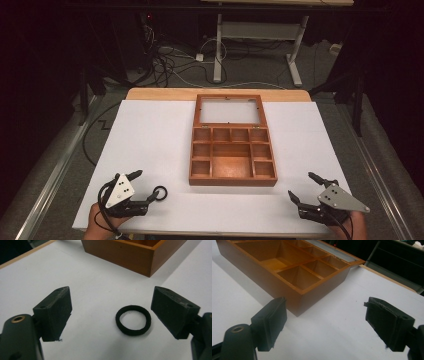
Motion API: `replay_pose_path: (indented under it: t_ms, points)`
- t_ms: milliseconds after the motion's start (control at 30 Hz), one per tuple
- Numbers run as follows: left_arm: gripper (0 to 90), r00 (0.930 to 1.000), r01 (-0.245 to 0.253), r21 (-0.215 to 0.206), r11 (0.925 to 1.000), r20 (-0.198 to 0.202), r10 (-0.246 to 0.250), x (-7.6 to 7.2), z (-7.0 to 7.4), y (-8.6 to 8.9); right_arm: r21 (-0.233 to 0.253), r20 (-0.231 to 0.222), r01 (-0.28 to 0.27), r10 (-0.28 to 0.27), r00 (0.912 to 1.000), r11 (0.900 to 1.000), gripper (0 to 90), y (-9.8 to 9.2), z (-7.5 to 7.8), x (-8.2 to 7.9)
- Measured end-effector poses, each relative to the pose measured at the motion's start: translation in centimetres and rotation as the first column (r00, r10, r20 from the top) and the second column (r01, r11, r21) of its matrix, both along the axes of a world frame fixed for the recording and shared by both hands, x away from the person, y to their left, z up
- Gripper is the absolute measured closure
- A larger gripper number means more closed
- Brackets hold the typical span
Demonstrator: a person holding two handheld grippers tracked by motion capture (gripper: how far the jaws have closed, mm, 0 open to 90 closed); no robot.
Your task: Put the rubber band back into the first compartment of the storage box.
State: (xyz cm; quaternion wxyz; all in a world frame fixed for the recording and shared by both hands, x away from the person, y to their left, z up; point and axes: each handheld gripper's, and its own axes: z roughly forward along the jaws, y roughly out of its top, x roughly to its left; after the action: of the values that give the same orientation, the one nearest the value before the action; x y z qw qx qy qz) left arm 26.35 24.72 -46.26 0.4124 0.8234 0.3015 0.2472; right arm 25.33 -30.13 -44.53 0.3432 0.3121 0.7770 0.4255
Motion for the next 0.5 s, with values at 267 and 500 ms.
replay_pose_path:
  t_ms: [267, 500]
  points:
    - [17.0, 0.9994, 0.016, 0.011, 0.9998, -0.032, -0.016, -0.07, -0.28, 0.14, 0.001, -0.009, 0.000, 0.000, 1.0000, 1.000, 18.4, 0.15, 0.02, 0.06]
    - [24.6, 0.9940, 0.083, 0.021, 0.9964, -0.074, -0.081, -0.09, -0.42, -0.46, -0.015, -0.015, 0.003, -0.003, 0.9999, 1.000, 18.4, 0.40, -0.12, 0.16]
